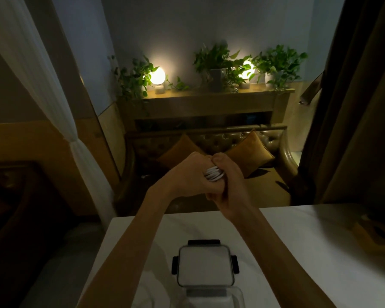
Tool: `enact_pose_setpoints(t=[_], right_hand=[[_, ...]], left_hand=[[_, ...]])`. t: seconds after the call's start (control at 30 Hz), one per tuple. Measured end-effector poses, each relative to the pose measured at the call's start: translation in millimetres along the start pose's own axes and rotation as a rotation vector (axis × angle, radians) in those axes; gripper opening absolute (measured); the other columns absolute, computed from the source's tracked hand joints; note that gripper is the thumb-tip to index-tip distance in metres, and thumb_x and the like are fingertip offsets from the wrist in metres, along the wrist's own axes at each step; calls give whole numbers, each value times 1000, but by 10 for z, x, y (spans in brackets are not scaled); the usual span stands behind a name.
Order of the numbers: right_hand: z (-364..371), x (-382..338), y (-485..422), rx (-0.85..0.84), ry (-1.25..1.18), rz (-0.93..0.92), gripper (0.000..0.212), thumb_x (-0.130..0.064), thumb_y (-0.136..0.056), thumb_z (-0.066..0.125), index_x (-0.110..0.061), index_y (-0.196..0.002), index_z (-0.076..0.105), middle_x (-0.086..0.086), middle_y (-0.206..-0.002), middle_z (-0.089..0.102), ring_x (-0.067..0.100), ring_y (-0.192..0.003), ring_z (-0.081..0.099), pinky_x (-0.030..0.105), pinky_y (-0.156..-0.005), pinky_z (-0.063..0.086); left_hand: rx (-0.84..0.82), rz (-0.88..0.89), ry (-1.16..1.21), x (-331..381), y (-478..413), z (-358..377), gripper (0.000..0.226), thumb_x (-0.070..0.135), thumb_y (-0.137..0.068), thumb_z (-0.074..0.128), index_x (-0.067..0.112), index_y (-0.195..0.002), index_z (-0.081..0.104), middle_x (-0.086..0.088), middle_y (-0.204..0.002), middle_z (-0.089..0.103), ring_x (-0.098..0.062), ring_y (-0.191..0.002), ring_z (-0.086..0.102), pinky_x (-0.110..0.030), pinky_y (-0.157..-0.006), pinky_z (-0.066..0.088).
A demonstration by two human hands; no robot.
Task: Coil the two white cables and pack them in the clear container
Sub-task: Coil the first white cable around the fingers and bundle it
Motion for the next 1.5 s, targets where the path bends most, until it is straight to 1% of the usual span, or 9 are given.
enact_pose_setpoints(t=[0.23,0.53,0.63,0.77,0.83,0.93,1.07,1.23,1.5], right_hand=[[-133,-120,-71,-23,-128,-155,11,-20,-80,59,-9,-81,56,7,-81,59,15,-73,63,25,-63,55],[-453,-122,37,157,-50,-77,19,-20,-100,41,-6,-107,51,14,-104,61,17,-89,68,26,-70,56],[-388,-198,36,72,274,-149,25,-31,-100,36,-16,-115,50,8,-111,59,1,-91,65,16,-68,54],[-424,-115,-197,236,1285,-10,26,-38,-97,48,-36,-121,56,-23,-103,62,-12,-94,57,7,-82,45],[-525,-225,-182,47,1110,-275,24,-30,-97,49,-33,-116,63,-24,-94,62,-10,-85,59,12,-78,49],[-645,-507,33,-181,779,-272,23,-27,-98,47,-27,-110,66,-17,-95,67,0,-85,66,21,-70,57],[-556,-556,-99,-59,817,-243,22,-23,-99,45,-26,-98,67,-12,-90,68,-1,-83,66,20,-67,56],[-495,-593,-146,-77,989,-228,21,-25,-98,46,-27,-97,67,-13,-87,68,1,-80,65,29,-75,57],[-215,-526,-117,-277,1231,-190,36,-39,-101,33,-35,-131,51,-11,-128,59,4,-114,54,32,-98,48]], left_hand=[[233,170,-109,92,-43,205,15,16,-78,66,2,-77,68,-9,-65,68,7,-66,53,1,-61,43],[172,-170,68,148,-168,238,14,16,-96,51,20,-104,61,8,-96,64,-2,-87,62,-15,-78,51],[275,-303,139,152,-182,295,21,20,-99,44,11,-107,62,-1,-93,65,-9,-82,64,-16,-71,52],[418,-481,244,147,-119,264,27,21,-98,47,-1,-96,63,-19,-89,66,-24,-82,62,-22,-71,52],[351,-549,354,170,-35,281,40,33,-95,47,0,-111,62,-20,-107,67,-29,-97,64,-36,-89,53],[346,-536,596,255,99,299,43,38,-93,42,4,-110,61,-16,-97,68,-26,-90,67,-33,-87,55],[388,-534,891,357,179,344,33,28,-99,35,6,-85,55,0,-53,49,-12,-55,53,-25,-66,52],[405,-592,938,338,222,367,38,32,-101,33,7,-82,54,1,-49,42,-13,-53,50,-26,-67,48],[558,-660,1070,140,328,260,32,20,-99,40,2,-116,59,-17,-112,63,-26,-103,60,-38,-95,46]])
Point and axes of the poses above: each hand's wrist, its own y-axis away from the middle knuckle, its own z-axis out of the palm, x = y × z, the point moved 1 cm from there along -y, towards the middle knuckle
